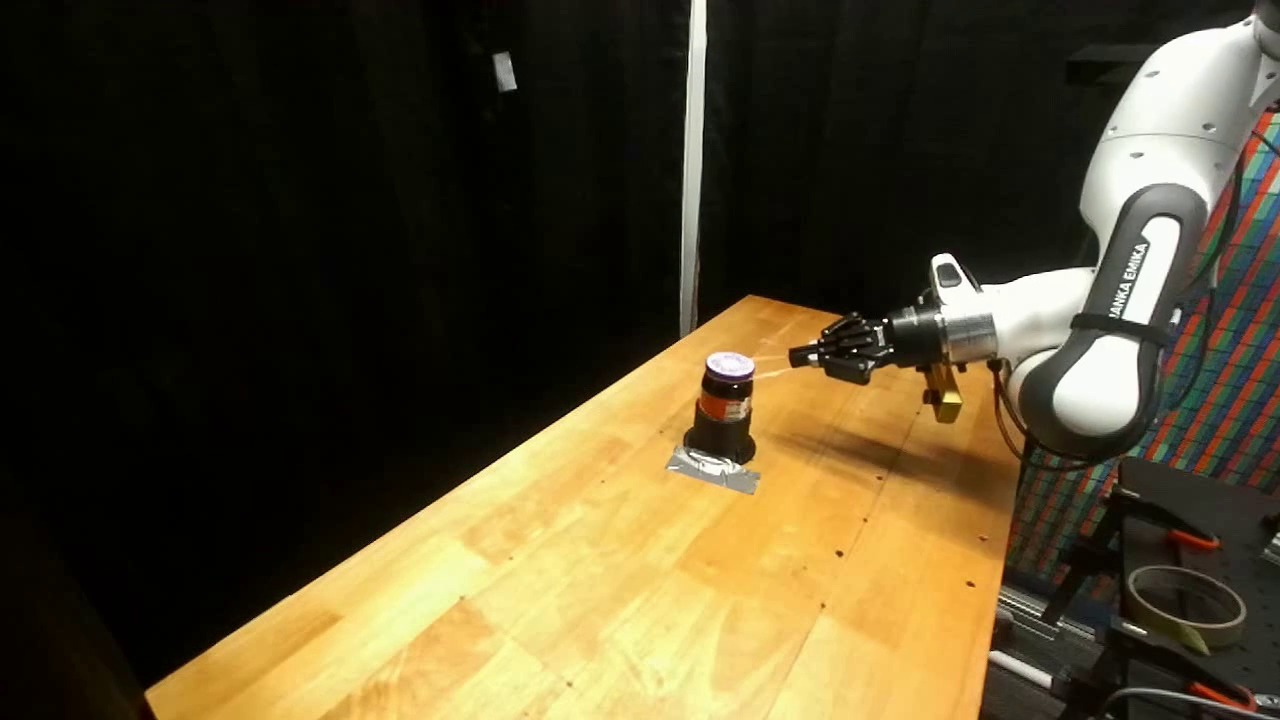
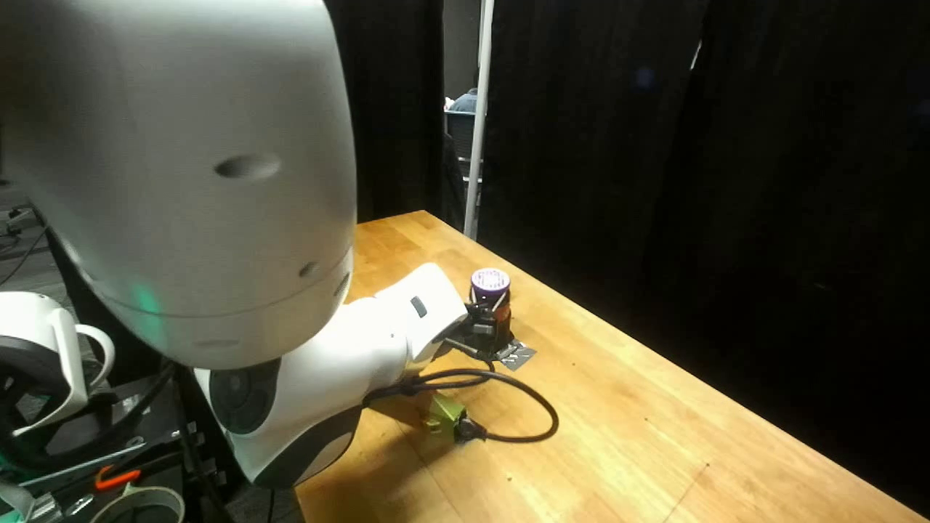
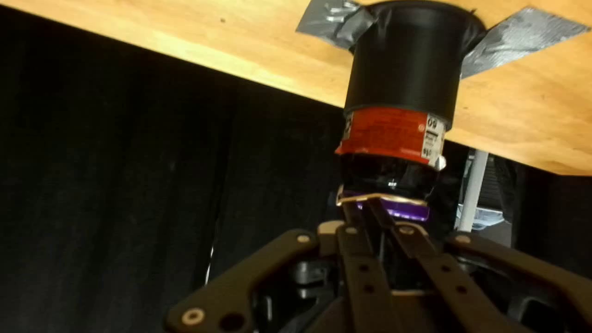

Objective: Put the band on the brown cup

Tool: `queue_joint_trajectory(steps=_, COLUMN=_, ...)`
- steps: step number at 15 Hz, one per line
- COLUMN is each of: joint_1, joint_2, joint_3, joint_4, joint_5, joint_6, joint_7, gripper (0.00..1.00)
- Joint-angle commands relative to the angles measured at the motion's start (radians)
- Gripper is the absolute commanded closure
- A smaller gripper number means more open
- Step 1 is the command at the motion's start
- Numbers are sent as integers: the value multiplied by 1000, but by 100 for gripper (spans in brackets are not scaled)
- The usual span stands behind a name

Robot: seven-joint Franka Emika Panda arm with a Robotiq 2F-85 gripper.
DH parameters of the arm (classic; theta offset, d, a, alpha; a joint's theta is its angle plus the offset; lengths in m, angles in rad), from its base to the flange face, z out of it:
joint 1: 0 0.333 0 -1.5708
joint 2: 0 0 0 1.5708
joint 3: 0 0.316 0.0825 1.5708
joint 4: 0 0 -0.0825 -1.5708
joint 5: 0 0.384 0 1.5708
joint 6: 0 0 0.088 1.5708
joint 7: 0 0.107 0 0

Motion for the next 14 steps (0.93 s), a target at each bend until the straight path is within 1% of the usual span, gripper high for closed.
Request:
queue_joint_trajectory(steps=1, joint_1=-162, joint_2=110, joint_3=180, joint_4=19, joint_5=3, joint_6=45, joint_7=-196, gripper=89)
queue_joint_trajectory(steps=2, joint_1=-243, joint_2=170, joint_3=255, joint_4=36, joint_5=6, joint_6=11, joint_7=-276, gripper=88)
queue_joint_trajectory(steps=3, joint_1=-167, joint_2=150, joint_3=200, joint_4=7, joint_5=31, joint_6=78, joint_7=-259, gripper=89)
queue_joint_trajectory(steps=4, joint_1=-198, joint_2=163, joint_3=223, joint_4=-6, joint_5=22, joint_6=77, joint_7=-279, gripper=64)
queue_joint_trajectory(steps=5, joint_1=-230, joint_2=129, joint_3=263, joint_4=-28, joint_5=81, joint_6=10, joint_7=-302, gripper=64)
queue_joint_trajectory(steps=6, joint_1=-162, joint_2=77, joint_3=222, joint_4=-56, joint_5=146, joint_6=48, joint_7=-280, gripper=60)
queue_joint_trajectory(steps=7, joint_1=-140, joint_2=-59, joint_3=210, joint_4=-88, joint_5=265, joint_6=0, joint_7=-236, gripper=54)
queue_joint_trajectory(steps=8, joint_1=-137, joint_2=-91, joint_3=221, joint_4=-96, joint_5=334, joint_6=-24, joint_7=-237, gripper=45)
queue_joint_trajectory(steps=10, joint_1=-92, joint_2=-179, joint_3=227, joint_4=-102, joint_5=499, joint_6=-72, joint_7=-240, gripper=30)
queue_joint_trajectory(steps=11, joint_1=-57, joint_2=-231, joint_3=219, joint_4=-100, joint_5=582, joint_6=-98, joint_7=-235, gripper=23)
queue_joint_trajectory(steps=12, joint_1=-8, joint_2=-285, joint_3=200, joint_4=-101, joint_5=667, joint_6=-124, joint_7=-231, gripper=14)
queue_joint_trajectory(steps=14, joint_1=74, joint_2=-392, joint_3=171, joint_4=-98, joint_5=839, joint_6=-205, joint_7=-243, gripper=1)
